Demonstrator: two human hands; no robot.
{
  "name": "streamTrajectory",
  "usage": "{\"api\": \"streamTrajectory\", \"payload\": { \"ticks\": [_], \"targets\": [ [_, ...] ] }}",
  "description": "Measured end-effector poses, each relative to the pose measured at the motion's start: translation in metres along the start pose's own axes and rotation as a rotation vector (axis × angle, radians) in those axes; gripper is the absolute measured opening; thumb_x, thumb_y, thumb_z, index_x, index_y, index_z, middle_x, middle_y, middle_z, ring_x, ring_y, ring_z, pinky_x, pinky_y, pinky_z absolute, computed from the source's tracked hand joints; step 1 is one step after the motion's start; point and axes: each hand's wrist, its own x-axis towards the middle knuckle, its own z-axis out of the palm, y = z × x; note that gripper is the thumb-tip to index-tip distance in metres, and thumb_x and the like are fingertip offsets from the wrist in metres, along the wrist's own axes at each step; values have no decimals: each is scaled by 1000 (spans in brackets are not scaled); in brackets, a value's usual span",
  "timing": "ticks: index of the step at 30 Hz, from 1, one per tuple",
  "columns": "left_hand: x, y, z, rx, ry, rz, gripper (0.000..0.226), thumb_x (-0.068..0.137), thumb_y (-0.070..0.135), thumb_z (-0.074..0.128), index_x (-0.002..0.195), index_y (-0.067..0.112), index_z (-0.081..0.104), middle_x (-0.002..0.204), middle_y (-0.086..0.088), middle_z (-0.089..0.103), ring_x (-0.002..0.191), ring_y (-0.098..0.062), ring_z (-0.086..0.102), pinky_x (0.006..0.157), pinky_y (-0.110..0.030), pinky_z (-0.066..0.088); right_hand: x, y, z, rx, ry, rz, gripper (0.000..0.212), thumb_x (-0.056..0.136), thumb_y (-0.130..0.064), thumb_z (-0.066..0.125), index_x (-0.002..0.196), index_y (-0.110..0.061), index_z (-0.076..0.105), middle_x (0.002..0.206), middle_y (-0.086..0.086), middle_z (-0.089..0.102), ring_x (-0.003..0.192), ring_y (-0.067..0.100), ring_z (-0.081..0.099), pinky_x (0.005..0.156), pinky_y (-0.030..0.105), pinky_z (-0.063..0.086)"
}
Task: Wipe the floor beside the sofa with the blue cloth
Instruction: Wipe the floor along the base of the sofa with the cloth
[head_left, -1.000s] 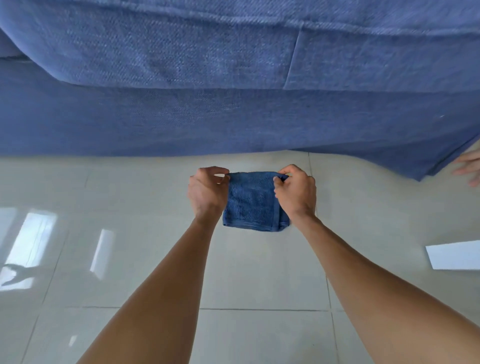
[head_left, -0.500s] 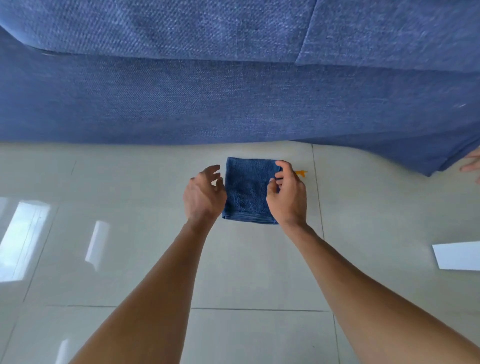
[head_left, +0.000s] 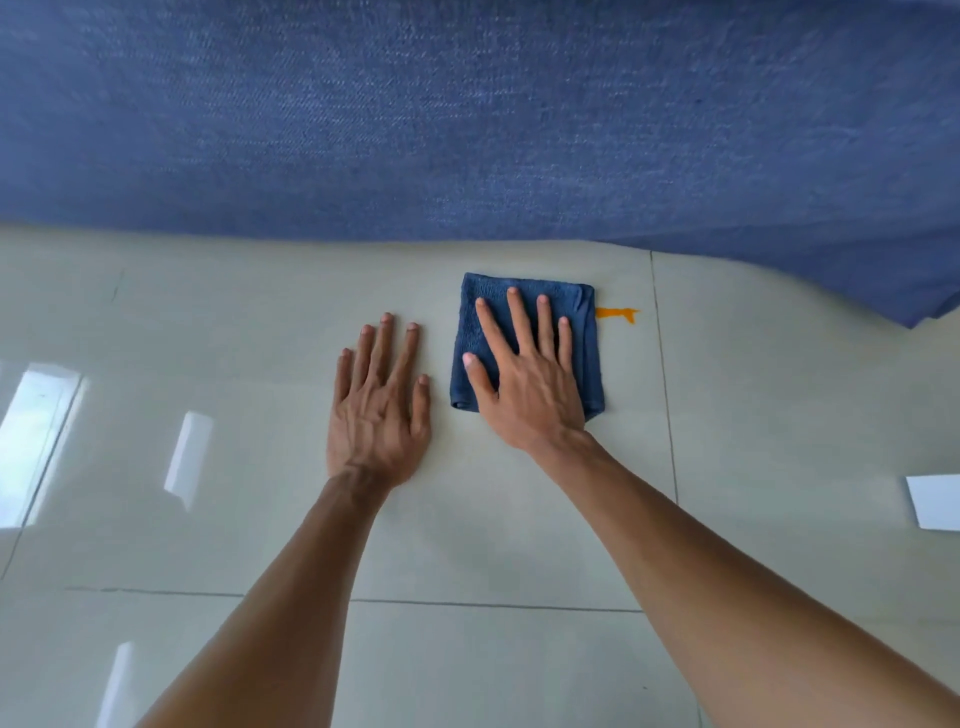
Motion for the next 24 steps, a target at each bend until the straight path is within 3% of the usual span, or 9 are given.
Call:
{"api": "streamTrajectory", "payload": {
  "ticks": [6,15,19,24],
  "targets": [
    [0,0,-3,-21,-3,-1,61,101,40,24,160,29,14,169,0,7,157,-21,6,127,-40,3,-3,21,-5,-42,-5,-49,66,99,-59,25,159,-35,17,170,4,9,156,31,8,125,54,10],
    [0,-2,1,-27,16,7,60,101,40,24,160,29,17,169,-1,9,156,-22,8,127,-41,3,-17,70,-14,-118,11,112,66,98,-61,24,159,-37,14,170,4,8,156,33,6,124,58,5],
    [0,-1,4,-31,20,9,61,101,41,24,160,30,15,169,0,7,157,-21,6,127,-41,3,-17,69,-10,-122,30,150,68,97,-62,25,159,-38,14,169,12,9,155,37,7,124,59,5],
    [-1,-2,4,-39,28,9,60,101,40,28,159,29,19,169,0,10,156,-22,9,127,-41,4,-22,85,-12,-167,-6,66,68,98,-63,22,159,-38,9,169,14,4,155,38,5,124,59,7]
  ]
}}
